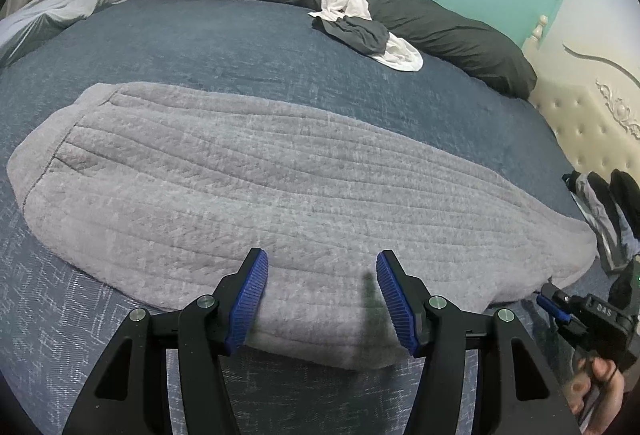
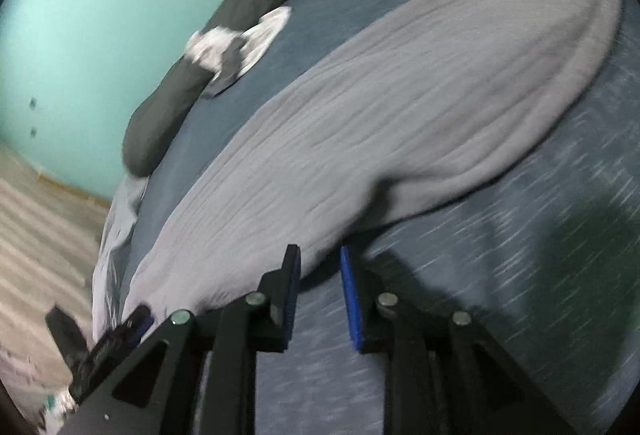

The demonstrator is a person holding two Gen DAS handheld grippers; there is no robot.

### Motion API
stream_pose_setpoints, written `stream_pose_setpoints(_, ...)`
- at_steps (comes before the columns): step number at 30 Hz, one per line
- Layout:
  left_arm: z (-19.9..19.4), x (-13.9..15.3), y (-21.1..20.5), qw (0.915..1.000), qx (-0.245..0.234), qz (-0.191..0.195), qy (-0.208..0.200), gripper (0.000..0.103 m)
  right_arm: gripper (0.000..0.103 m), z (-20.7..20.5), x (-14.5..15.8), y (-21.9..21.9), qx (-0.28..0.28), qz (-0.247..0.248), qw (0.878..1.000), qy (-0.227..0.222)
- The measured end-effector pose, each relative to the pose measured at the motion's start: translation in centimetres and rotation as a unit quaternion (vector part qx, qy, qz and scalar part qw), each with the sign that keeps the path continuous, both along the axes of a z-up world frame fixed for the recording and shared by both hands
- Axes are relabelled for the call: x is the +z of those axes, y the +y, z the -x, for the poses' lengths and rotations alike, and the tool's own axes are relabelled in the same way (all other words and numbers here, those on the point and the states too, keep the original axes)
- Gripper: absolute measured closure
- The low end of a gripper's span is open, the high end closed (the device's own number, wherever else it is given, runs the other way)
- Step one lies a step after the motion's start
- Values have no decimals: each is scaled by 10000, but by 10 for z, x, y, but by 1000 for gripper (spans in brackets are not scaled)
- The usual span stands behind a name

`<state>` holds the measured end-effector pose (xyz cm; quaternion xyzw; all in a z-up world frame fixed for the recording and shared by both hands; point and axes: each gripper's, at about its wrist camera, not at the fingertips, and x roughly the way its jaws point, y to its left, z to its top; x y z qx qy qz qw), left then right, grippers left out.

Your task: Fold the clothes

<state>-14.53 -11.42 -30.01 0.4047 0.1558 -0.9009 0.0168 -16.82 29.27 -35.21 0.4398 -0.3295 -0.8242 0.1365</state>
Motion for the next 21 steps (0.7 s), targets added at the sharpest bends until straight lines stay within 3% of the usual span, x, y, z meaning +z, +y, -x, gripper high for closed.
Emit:
stream_pose_setpoints(4,-4,1,-4,10000,20,-1,-11,36,82,-2,-7,-36,549,147,9983,-87)
stream_pose_setpoints(6,-5,2,-6,10000,30,-3,-17,25,82,1,-13,-52,740,199,9968,-225)
stream_pose_setpoints(11,-9,2,-11,9999,71,83,-55,23,82,5,-19,-86,1166,115,9925,-360)
stream_pose_setpoints(14,-9,1,-15,9999,137,72,-64,10,82,9,-20,-101,1282,19,9911,-372)
stream_pose_setpoints(21,-9,0,-21,9996,200,177,-112,5,82,12,-19,-121,1495,248,9882,-211)
